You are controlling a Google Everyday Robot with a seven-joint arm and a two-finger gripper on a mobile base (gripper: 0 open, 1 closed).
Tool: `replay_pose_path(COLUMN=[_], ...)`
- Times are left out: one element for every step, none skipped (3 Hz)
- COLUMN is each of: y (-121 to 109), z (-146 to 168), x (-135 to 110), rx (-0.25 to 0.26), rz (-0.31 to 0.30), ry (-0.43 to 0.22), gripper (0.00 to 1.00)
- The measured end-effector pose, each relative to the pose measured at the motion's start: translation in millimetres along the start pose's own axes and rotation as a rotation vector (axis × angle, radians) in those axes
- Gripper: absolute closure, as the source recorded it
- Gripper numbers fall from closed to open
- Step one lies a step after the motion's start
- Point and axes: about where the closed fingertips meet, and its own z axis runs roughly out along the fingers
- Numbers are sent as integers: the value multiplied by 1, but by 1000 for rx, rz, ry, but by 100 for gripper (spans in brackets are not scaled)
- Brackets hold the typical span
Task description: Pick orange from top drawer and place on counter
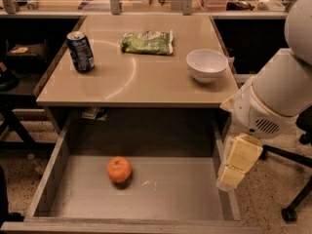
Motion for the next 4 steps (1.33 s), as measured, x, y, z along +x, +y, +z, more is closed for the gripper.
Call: replay_pose_path(y=[9, 20, 19, 21], z=[13, 55, 94, 98], x=[-3, -18, -38, -39], rx=[-5, -9, 10, 4], rz=[16, 67, 98, 102], ry=[-20, -87, -152, -149], gripper=[0, 0, 0, 0])
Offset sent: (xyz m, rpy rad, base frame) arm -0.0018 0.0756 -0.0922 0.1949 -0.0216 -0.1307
